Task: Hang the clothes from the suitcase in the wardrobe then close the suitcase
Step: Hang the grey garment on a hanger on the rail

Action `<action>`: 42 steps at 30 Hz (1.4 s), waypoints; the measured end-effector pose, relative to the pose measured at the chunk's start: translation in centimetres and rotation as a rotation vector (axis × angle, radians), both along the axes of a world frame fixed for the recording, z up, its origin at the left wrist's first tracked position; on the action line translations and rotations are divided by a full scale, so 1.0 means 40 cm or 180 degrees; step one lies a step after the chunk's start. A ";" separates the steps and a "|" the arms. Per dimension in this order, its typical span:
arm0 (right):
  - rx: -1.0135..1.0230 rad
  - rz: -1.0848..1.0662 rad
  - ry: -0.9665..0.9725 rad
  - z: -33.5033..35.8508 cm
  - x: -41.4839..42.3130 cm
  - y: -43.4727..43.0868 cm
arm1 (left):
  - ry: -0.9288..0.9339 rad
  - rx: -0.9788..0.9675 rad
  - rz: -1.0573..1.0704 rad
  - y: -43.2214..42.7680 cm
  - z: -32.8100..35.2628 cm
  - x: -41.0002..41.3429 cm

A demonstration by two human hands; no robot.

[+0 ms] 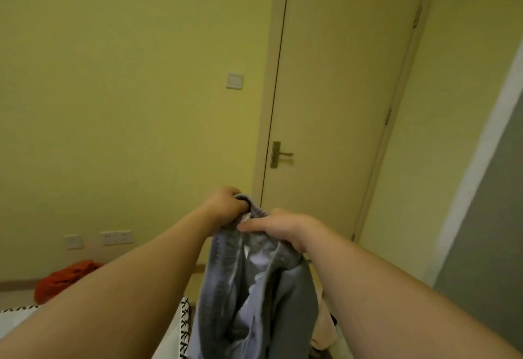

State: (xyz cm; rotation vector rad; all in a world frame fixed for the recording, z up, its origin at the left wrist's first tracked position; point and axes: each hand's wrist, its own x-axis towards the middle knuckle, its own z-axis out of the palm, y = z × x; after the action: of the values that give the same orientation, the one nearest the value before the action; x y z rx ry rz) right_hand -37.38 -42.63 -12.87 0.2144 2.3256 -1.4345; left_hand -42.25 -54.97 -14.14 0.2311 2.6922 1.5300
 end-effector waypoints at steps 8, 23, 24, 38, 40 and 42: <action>-0.0296 -0.0458 0.0134 0.012 0.195 0.102 | 0.0258 -0.0591 -0.0117 0.114 0.066 0.195; -0.0150 -0.1648 0.0388 0.073 0.682 0.647 | 0.0506 -0.1067 -0.1124 0.696 0.095 0.584; -0.0155 -0.1853 0.0468 0.078 0.729 0.698 | 0.0591 -0.1037 -0.1269 0.753 0.091 0.608; 0.0049 -0.4508 0.1888 0.180 1.175 1.120 | 0.0309 -0.0869 -0.1860 1.243 0.025 0.783; 0.0031 -0.4832 0.2016 0.178 1.216 1.143 | -0.0829 0.0031 -0.2010 1.305 0.054 0.800; 0.0082 -0.5034 0.2008 0.167 1.241 1.154 | -0.2026 0.0704 -0.2447 1.332 0.087 0.837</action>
State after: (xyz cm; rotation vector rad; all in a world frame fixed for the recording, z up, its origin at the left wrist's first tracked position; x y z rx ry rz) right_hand 12.26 3.54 -6.19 2.2638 2.5634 -2.2559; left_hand -8.78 -1.67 -10.64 0.5820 1.6567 1.3267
